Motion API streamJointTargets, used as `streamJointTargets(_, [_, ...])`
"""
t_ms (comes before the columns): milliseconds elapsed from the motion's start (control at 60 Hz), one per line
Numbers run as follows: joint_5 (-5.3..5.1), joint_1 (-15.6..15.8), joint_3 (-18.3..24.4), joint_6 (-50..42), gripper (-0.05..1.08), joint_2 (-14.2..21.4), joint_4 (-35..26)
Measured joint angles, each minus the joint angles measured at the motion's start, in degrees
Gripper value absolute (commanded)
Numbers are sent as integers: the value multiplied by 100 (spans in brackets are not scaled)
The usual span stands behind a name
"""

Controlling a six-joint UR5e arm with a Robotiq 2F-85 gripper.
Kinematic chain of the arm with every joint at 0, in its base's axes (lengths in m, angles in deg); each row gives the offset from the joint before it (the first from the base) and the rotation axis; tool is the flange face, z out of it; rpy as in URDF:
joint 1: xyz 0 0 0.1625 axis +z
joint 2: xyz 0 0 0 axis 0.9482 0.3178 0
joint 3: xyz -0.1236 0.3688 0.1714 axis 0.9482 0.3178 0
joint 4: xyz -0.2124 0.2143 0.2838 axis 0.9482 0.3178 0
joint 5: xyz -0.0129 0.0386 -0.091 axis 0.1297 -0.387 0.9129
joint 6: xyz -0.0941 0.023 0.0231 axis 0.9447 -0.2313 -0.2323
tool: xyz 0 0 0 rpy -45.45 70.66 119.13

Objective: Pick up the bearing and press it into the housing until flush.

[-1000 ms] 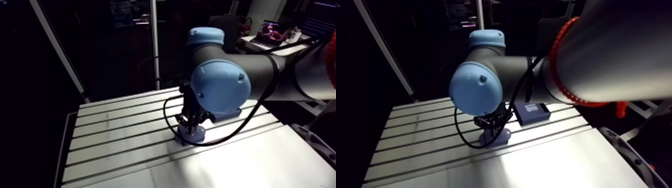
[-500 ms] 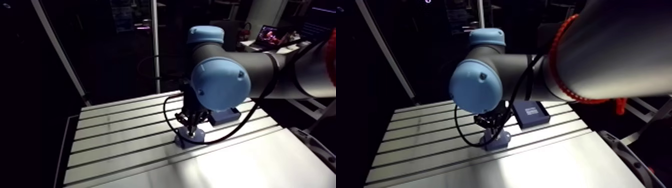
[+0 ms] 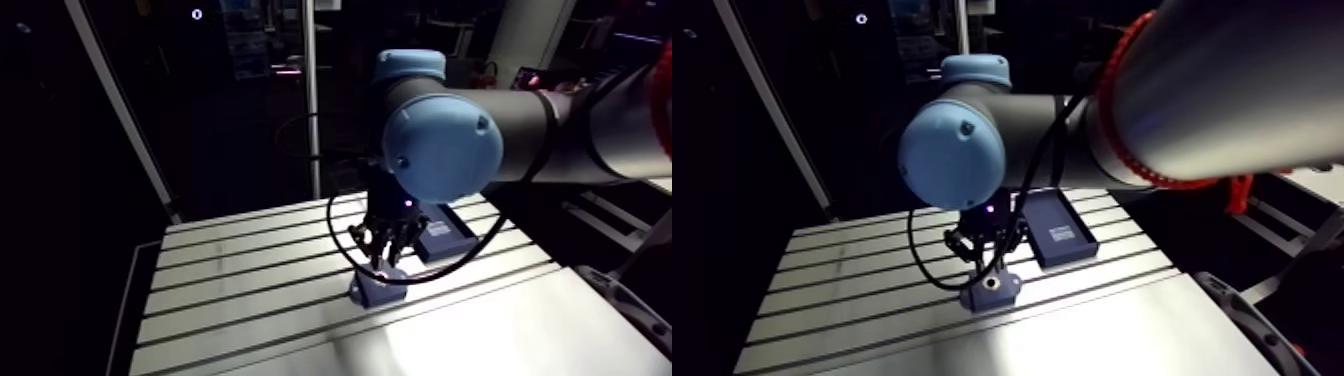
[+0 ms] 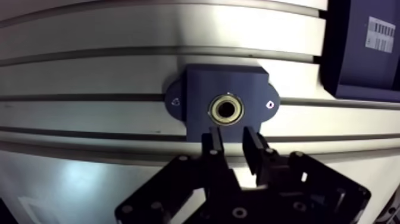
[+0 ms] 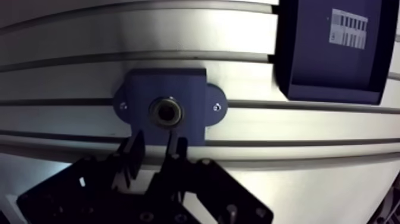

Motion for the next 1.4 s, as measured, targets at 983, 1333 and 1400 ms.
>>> streamJointTargets(983, [-216, 288, 2243, -387, 1, 579, -2760])
streamJointTargets(1333, [-197, 561, 2880, -574, 1, 655, -3281])
streamJointTargets(1400, [-197, 595, 2944, -584, 1, 659, -3327])
